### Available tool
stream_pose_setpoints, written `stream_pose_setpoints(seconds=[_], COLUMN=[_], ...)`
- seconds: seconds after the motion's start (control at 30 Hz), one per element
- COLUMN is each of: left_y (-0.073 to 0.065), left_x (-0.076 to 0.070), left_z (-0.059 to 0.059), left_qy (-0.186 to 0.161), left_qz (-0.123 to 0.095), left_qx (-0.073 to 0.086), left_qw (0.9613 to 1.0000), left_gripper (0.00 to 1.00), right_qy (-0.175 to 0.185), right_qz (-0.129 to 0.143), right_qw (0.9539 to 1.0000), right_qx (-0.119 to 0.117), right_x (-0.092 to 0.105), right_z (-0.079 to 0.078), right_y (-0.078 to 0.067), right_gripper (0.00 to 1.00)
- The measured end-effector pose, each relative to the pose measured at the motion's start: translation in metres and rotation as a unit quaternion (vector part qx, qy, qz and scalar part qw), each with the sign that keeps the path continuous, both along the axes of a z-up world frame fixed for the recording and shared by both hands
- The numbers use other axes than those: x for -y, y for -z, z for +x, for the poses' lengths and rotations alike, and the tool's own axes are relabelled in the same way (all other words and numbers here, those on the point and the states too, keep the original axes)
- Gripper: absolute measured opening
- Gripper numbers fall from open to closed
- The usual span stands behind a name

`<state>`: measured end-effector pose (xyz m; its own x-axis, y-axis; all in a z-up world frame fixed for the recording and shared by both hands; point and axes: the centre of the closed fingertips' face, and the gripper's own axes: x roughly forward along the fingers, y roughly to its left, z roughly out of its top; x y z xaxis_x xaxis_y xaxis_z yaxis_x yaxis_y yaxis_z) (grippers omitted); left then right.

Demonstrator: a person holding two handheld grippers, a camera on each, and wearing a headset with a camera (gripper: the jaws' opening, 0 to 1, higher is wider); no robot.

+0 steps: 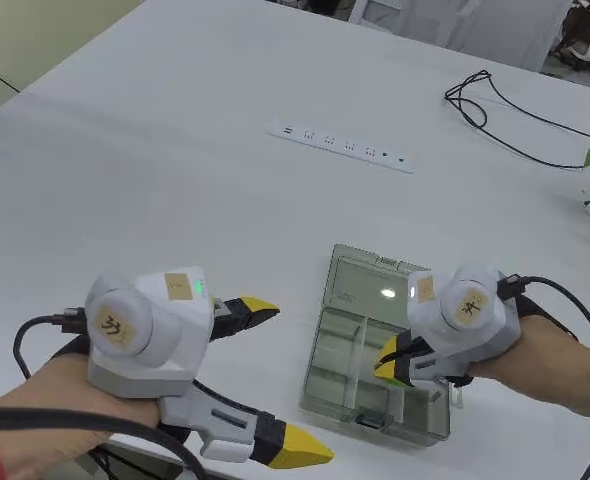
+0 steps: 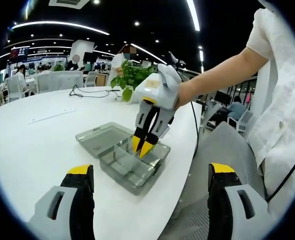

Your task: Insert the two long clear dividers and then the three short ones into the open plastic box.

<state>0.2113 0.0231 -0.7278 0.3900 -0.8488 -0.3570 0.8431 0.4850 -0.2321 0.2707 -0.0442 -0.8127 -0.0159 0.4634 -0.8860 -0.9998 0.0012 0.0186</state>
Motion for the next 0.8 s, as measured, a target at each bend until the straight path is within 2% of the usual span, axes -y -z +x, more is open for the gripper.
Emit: stream_pose_setpoints(seconds=[0.37, 0.67, 0.8], left_y=[-0.003, -0.008, -0.008], left_x=[-0.005, -0.002, -0.001], left_z=[-0.001, 0.000, 0.000], left_qy=[0.000, 0.005, 0.008], left_qz=[0.006, 0.005, 0.005], left_qx=[0.004, 0.009, 0.009], left_qw=[1.0000, 0.9999, 0.9999], left_gripper=[0.97, 0.97, 0.97], right_qy=[0.049, 0.091, 0.102], right_qz=[0.053, 0.077, 0.079], right_qw=[0.9974, 0.9928, 0.9915], right_qx=[0.000, 0.013, 0.016], right_x=[0.005, 0.029, 0.043], right_z=[0.004, 0.004, 0.003], right_y=[-0.035, -0.065, -0.074], right_gripper=[0.14, 0.22, 0.27])
